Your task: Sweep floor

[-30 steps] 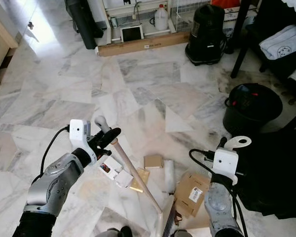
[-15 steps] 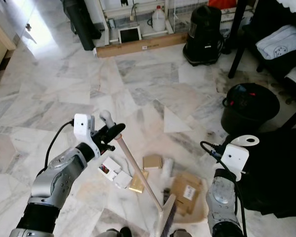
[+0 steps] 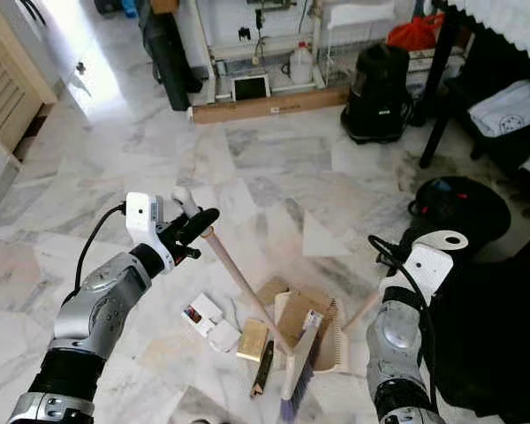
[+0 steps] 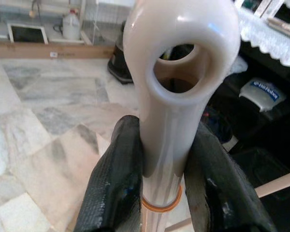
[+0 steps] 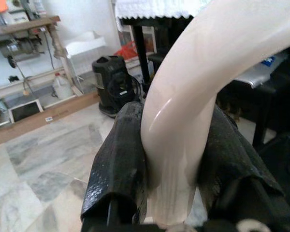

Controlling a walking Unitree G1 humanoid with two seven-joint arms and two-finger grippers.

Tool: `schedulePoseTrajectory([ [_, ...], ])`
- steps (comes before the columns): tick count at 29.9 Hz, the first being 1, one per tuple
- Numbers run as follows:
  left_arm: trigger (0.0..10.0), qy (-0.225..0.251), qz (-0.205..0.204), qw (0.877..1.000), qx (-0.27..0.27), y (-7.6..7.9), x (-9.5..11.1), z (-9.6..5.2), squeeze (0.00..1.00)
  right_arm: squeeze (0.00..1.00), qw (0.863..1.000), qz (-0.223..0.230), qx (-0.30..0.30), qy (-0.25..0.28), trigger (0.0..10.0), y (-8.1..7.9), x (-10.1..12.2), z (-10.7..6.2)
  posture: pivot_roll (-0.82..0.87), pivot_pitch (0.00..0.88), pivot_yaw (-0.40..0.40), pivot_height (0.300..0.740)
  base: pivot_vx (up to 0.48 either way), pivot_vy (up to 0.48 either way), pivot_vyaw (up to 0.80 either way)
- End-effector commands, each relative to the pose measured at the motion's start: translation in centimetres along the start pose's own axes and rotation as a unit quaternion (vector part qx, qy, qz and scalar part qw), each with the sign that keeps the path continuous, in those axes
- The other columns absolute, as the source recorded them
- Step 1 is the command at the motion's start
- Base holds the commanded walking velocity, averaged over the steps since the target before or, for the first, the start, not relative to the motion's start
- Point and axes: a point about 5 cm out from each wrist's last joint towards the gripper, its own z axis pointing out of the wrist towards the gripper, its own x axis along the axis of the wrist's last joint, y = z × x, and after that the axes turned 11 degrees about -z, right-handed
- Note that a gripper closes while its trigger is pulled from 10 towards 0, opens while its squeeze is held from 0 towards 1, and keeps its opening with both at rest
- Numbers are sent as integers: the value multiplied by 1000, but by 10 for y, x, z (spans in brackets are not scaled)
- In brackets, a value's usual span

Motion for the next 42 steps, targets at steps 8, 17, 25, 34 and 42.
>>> schedulePoseTrajectory([
  [8,10000,82,19,996,36,-4,18,1,0,0,999,21,-3,36,10000,2,15,4,-53,0,73,740,0,0,0],
  [17,10000,103,53,993,30,5,23,-3,0,0,997,37,1,63,10000,1,30,5,-68,0,72,740,0,0,0],
  [25,10000,137,72,988,31,9,48,-13,0,0,998,37,-6,57,10000,1,30,5,-66,0,84,740,0,0,0],
  [34,10000,147,67,987,-3,23,78,-22,0,0,998,18,-48,31,10000,15,20,7,-48,0,90,740,0,0,0],
  [42,10000,161,98,981,48,15,79,-20,0,0,998,37,-38,39,10000,8,30,12,-58,0,86,740,0,0,0],
])
